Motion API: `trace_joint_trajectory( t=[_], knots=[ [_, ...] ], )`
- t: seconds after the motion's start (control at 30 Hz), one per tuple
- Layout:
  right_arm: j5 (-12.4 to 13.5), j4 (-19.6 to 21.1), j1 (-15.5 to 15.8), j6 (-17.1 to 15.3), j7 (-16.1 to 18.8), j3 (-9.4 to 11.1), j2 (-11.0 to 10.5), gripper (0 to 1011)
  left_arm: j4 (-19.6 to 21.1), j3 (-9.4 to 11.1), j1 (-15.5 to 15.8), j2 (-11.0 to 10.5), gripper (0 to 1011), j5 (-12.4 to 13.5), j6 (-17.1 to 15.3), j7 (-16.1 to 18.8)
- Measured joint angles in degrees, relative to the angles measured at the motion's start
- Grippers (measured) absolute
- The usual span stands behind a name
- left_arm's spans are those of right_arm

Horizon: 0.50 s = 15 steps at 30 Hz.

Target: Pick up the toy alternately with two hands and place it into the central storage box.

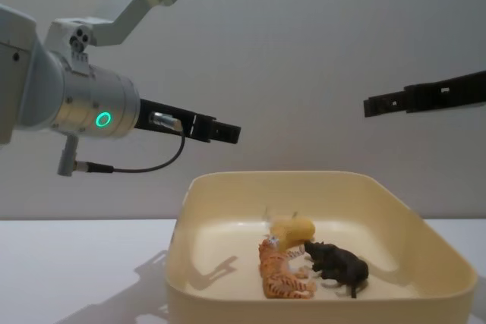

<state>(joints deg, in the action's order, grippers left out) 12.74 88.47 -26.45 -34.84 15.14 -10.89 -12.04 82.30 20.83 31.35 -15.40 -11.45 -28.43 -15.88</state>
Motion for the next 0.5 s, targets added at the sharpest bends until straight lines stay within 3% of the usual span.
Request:
trace_joint_trajectory(
  t=[0.27,0.5],
  knots=[
    [0.0,0.0,0.0,0.0,0.0,0.0,0.0,1003,-0.65,0.08,0.37,0.32,1000,0.11,0.24,0.11],
    [0.0,0.0,0.0,0.0,0.0,0.0,0.0,1003,-0.95,0.12,0.54,0.46,1002,0.16,0.33,0.16]
  ],
)
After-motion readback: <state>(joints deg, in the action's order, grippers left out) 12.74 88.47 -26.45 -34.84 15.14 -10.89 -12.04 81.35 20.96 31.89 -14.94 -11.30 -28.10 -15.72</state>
